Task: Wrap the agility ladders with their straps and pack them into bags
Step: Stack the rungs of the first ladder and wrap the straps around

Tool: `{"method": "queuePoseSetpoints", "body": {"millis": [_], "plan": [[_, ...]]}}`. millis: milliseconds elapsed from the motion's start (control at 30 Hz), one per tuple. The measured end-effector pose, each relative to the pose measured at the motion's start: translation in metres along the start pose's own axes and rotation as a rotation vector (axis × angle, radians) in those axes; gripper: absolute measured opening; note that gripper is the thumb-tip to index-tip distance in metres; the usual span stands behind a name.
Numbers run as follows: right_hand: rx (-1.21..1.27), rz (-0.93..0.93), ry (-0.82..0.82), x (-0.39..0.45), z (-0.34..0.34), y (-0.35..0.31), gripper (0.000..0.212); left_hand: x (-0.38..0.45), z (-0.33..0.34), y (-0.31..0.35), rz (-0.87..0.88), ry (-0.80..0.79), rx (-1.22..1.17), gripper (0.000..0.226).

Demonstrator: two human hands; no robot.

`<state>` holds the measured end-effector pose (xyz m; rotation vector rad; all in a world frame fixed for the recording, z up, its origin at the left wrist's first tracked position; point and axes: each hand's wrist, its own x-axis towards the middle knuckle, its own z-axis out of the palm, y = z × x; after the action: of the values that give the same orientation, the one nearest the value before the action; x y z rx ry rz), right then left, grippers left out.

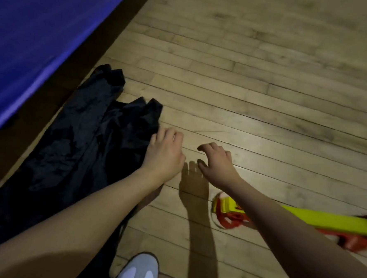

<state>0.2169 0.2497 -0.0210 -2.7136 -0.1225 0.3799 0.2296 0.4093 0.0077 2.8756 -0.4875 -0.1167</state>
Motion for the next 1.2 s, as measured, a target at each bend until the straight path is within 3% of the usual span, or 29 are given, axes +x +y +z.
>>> {"method": "queuePoseSetpoints", "body": {"millis": [167, 367, 700, 900, 1033, 1200], "plan": [[0.012, 0.204, 0.086, -0.066, -0.032, 0.068, 0.032, -0.006, 0.007, 0.097, 0.095, -0.092, -0.073, 0.037], [0.043, 0.392, 0.152, -0.153, -0.054, 0.146, 0.023, -0.015, 0.031, 0.201, 0.136, -0.324, -0.111, 0.026], [0.213, 0.706, 0.370, -0.246, -0.042, 0.260, 0.021, -0.015, 0.094, 0.341, 0.415, -0.539, 0.010, 0.032], [0.273, 0.893, 0.485, -0.249, -0.034, 0.298, 0.018, 0.001, 0.135, 0.377, 0.567, -0.470, 0.129, 0.042], [0.291, 0.980, 0.457, -0.246, -0.027, 0.310, 0.038, 0.010, 0.156, 0.393, 0.640, -0.418, 0.222, 0.051], [0.155, 0.994, 0.397, -0.244, -0.010, 0.308, 0.060, 0.014, 0.169, 0.394, 0.637, -0.386, 0.242, 0.041]]}}
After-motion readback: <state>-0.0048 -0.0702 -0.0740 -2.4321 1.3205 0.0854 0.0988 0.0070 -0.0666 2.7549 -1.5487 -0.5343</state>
